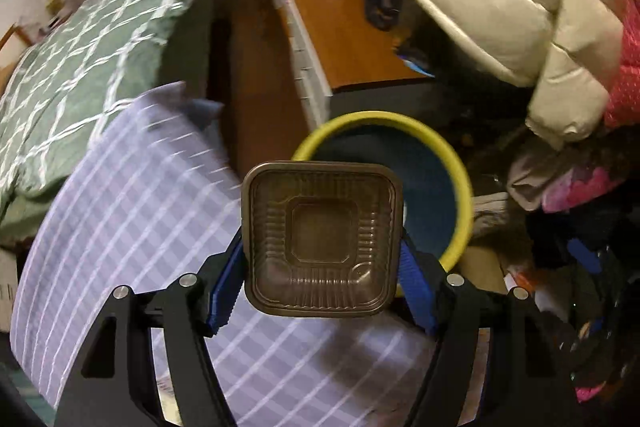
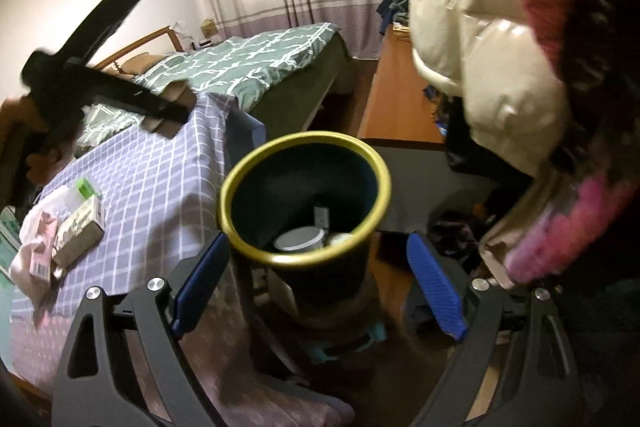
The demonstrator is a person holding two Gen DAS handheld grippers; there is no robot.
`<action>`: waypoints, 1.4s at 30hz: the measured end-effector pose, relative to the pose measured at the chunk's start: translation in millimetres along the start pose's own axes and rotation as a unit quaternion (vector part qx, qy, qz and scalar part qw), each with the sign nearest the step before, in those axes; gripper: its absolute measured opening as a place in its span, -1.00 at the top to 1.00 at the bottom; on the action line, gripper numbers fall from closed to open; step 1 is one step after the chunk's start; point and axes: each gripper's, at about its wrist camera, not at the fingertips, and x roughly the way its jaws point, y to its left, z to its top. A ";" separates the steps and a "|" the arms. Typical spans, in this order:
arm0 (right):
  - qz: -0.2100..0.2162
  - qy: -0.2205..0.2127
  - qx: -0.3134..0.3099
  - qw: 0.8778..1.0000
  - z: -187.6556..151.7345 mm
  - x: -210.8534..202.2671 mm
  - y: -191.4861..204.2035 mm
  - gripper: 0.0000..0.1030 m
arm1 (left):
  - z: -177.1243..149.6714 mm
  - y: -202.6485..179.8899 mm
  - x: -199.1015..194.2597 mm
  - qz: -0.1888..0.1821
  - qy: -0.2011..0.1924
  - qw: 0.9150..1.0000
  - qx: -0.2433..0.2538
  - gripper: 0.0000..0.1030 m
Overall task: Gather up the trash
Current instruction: 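Carry the brown tray with the left tool and drop it into the bin, then grasp the white foam net with the right tool and lift it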
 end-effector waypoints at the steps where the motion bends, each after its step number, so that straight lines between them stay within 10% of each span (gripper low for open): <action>1: -0.003 0.001 0.000 1.000 -3.2 -1.6 -3.1 -0.66 | 2.2 -10.2 5.6 -0.003 0.003 1.000 0.005 -0.35; 13: -0.003 0.000 0.024 1.000 -21.1 -14.2 -29.1 -0.66 | 27.0 -65.4 65.1 0.007 0.014 1.000 0.010 -0.61; 25: 0.038 0.004 -0.018 0.999 -15.0 -4.8 20.0 -0.66 | -79.0 3.7 -133.1 0.042 -0.205 0.975 -0.076 -0.77; 31: 0.076 0.004 -0.069 0.995 -7.4 1.4 72.0 -0.66 | -206.4 53.0 -211.8 0.070 -0.291 0.939 -0.172 -0.79; 42: 0.187 0.010 -0.173 0.967 7.8 8.5 207.1 -0.66 | -427.1 103.6 -282.7 0.279 -0.331 0.835 -0.339 -0.86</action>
